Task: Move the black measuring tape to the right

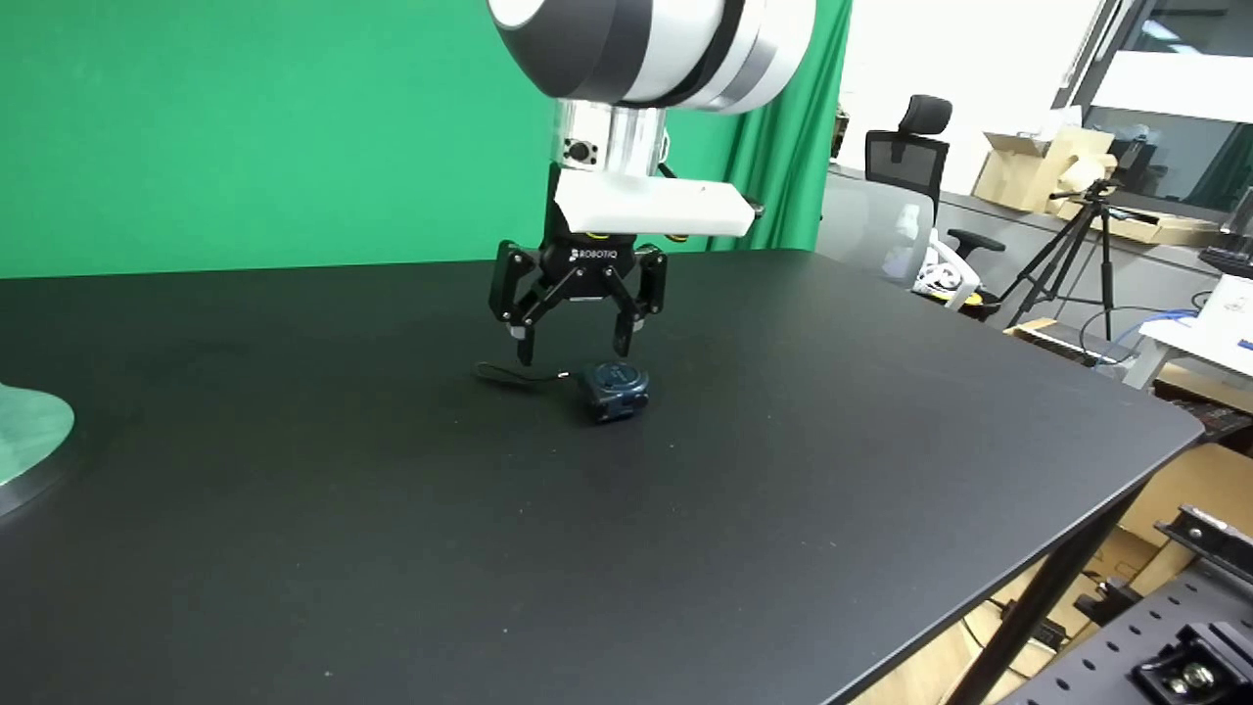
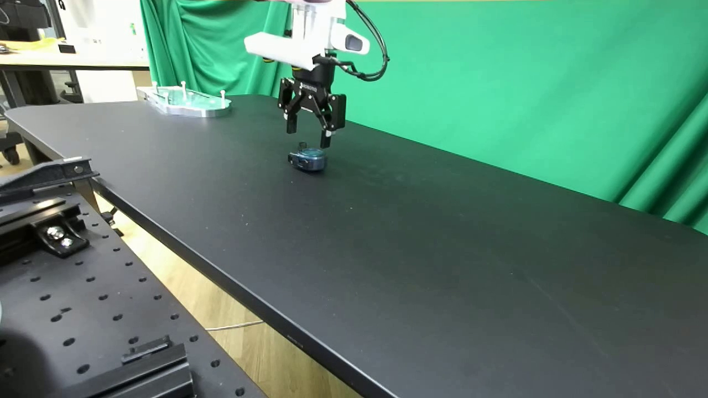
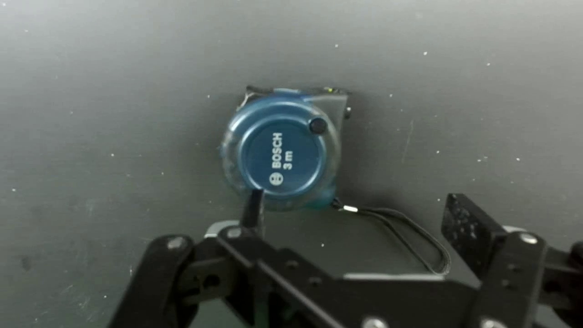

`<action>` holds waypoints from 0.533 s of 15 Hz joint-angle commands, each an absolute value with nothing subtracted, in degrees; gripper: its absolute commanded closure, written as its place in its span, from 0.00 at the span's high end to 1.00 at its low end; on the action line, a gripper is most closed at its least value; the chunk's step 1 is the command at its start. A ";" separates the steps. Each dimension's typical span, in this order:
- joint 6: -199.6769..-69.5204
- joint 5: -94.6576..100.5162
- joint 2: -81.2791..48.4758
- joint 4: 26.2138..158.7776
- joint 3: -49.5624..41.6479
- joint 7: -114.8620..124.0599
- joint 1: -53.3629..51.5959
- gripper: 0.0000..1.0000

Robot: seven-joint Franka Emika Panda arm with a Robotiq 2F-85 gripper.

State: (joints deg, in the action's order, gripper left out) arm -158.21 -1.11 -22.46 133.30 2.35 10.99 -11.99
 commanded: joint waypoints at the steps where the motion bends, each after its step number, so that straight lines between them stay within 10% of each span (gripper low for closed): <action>1: -158.17 -0.78 -22.07 133.63 2.57 11.33 -11.51 1.00; 8: -155.37 -1.49 -19.30 136.63 4.60 9.03 -10.86 1.00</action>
